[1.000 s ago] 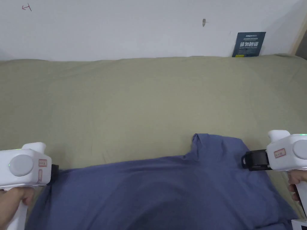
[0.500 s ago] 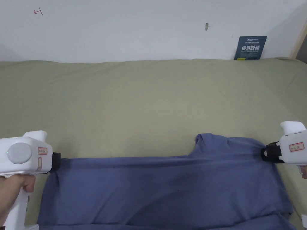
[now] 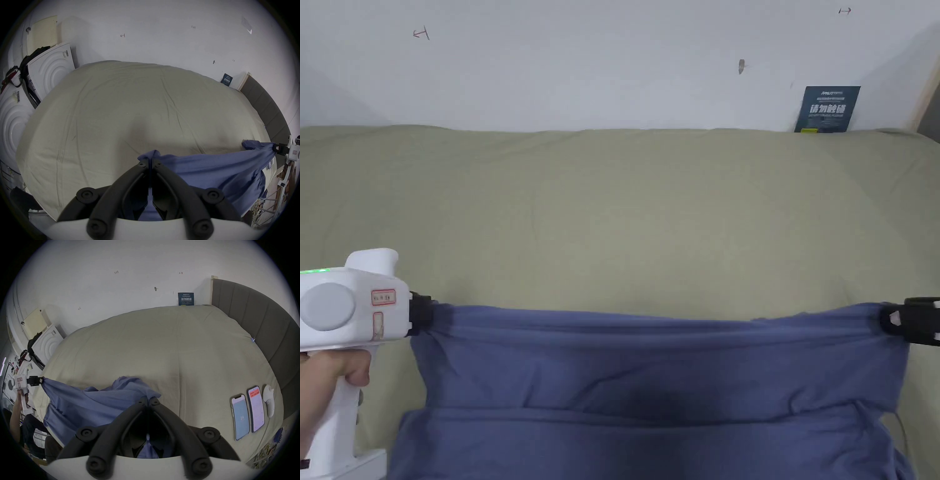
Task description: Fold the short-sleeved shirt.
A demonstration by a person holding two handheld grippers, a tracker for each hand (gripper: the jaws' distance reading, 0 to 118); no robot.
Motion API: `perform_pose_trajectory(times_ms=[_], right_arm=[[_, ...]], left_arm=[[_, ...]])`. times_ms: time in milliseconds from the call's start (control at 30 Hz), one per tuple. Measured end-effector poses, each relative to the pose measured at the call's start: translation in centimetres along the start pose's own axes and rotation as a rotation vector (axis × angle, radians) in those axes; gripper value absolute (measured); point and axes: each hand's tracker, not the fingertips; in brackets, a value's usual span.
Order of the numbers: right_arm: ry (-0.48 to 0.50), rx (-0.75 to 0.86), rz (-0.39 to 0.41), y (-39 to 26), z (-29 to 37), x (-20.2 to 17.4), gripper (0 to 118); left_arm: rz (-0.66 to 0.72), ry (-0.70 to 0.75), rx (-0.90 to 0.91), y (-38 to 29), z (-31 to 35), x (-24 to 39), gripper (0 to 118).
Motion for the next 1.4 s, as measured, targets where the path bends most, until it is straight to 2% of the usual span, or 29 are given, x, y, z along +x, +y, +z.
perform_pose_trajectory(times_ms=[367,700,967,1000,1033,1067,1100,1133,1167,1200,1233,1300,1367,1400], right_arm=[[0.031,0.002,-0.018,-9.5,5.6,-0.3,3],[0.032,-0.1,-0.06,-15.4,4.5,0.6,3],[0.005,-0.162,-0.018,-16.5,3.0,0.6,3],[-0.008,-0.173,-0.004,-16.5,2.9,0.5,7],[-0.019,-0.177,0.028,-16.6,2.9,0.5,22],[-0.028,-0.186,0.046,-16.5,2.8,0.3,54],[-0.063,-0.196,0.065,-16.4,3.0,-0.1,54],[-0.114,-0.208,0.078,-16.2,3.1,-0.4,69],[-0.125,-0.217,0.087,-16.2,3.4,-0.5,96],[-0.125,-0.202,0.094,-16.2,3.9,-0.7,118],[-0.115,-0.134,0.095,-15.9,5.1,-0.9,116],[-0.145,-0.128,0.097,-15.6,6.5,-1.6,116],[-0.156,-0.073,0.051,-15.4,7.7,-2.7,115],[-0.138,-0.044,0.024,-15.2,8.3,-3.4,108]], left_arm=[[0.02,-0.004,0.006,-9.0,5.2,-1.7,0],[0.056,0.007,-0.1,-15.4,4.1,-3.7,0],[0.033,0.028,-0.128,-15.8,2.9,-3.3,0],[0.028,0.029,-0.131,-15.8,2.9,-3.2,13],[0.02,0.025,-0.134,-15.8,2.9,-3.1,49],[0.009,0.03,-0.14,-15.7,3.0,-3.0,98],[-0.012,0.064,-0.15,-15.6,3.1,-2.9,98],[-0.04,0.101,-0.17,-15.5,2.8,-3.2,111],[-0.075,0.115,-0.048,-15.2,3.9,-3.5,118],[-0.088,0.111,-0.08,-14.8,4.7,-3.4,114],[-0.074,0.123,-0.115,-14.3,5.6,-3.6,114],[-0.048,0.121,-0.081,-14.6,6.6,-4.3,114],[-0.001,0.076,-0.048,-14.0,8.2,-4.7,114],[0.018,0.045,-0.025,-13.6,9.1,-4.5,111]])
